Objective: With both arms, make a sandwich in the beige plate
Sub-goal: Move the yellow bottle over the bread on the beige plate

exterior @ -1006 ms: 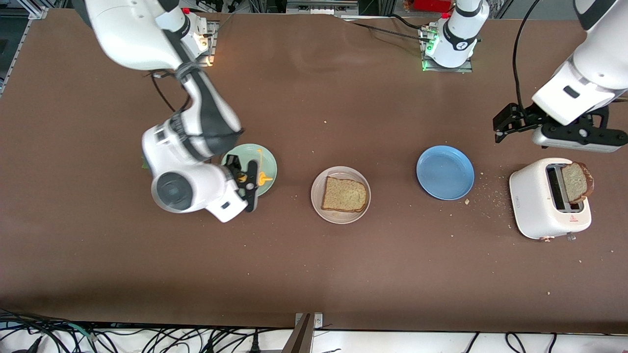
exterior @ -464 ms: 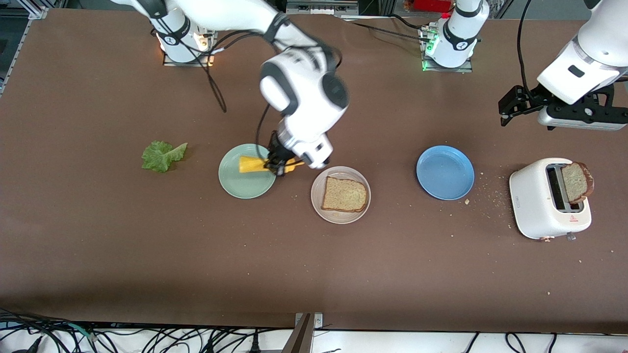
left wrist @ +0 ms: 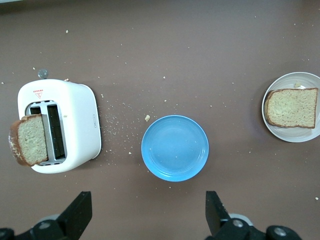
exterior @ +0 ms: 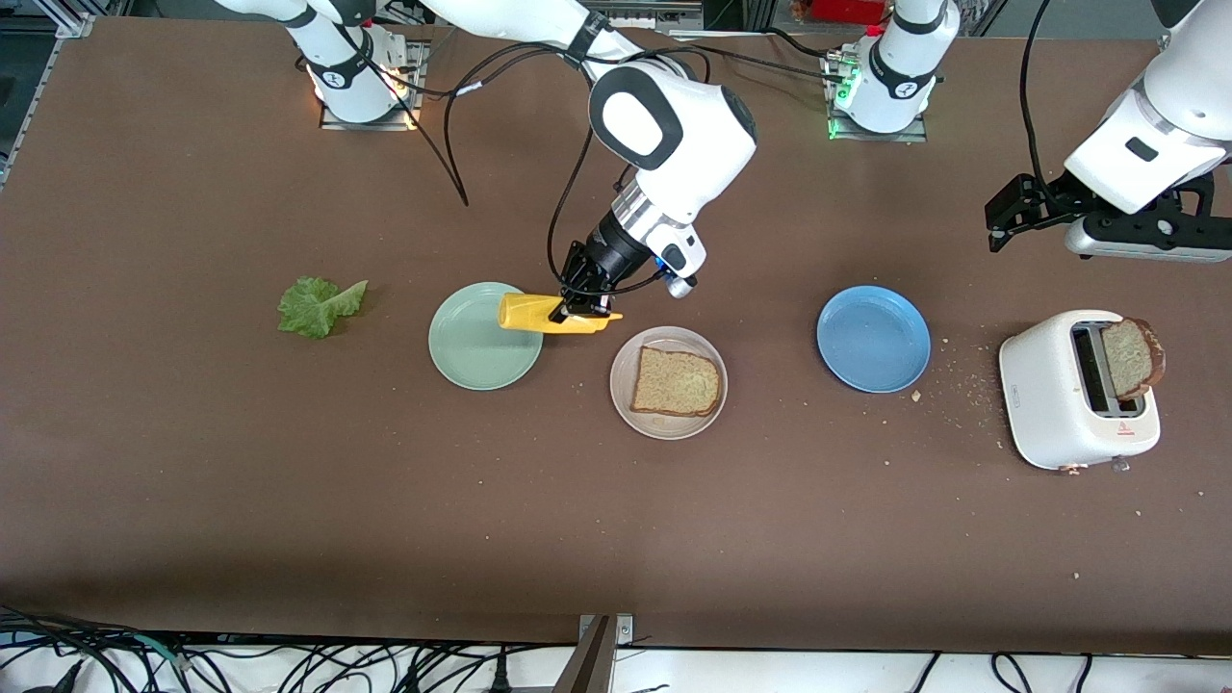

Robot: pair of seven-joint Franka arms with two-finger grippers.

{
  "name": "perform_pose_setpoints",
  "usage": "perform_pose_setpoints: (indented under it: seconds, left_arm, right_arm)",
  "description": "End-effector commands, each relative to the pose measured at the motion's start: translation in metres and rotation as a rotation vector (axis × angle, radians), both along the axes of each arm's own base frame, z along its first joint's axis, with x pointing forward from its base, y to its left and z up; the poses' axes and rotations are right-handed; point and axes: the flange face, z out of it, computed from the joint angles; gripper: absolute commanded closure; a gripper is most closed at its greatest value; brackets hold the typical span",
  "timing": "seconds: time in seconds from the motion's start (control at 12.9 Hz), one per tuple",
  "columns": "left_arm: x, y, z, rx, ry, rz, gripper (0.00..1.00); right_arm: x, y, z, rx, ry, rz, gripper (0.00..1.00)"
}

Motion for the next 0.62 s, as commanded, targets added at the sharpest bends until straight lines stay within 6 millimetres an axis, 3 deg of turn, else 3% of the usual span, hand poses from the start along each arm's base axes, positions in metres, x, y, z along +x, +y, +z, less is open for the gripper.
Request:
perform_pose_setpoints:
  seconds: [0.0,0.15,0.54]
  left_arm:
    - [0.003,0.002,-0.008,-0.010,0.018,0.012,0.00]
    - [0.002,0.001,-0.006,-0.011,0.016,0.012,0.00]
    - [0.007,-0.002,-0.006,-0.011,0.013,0.007,0.00]
  right_arm:
    - [-0.018,0.022,-0.015,-0.046,-0.113,0.029,1.00]
    - [-0.026,0.033,-0.043,-0.080,-0.136,0.064,1.00]
    - [-0.024,0.044,-0.076,-0.074,-0.190,0.119,1.00]
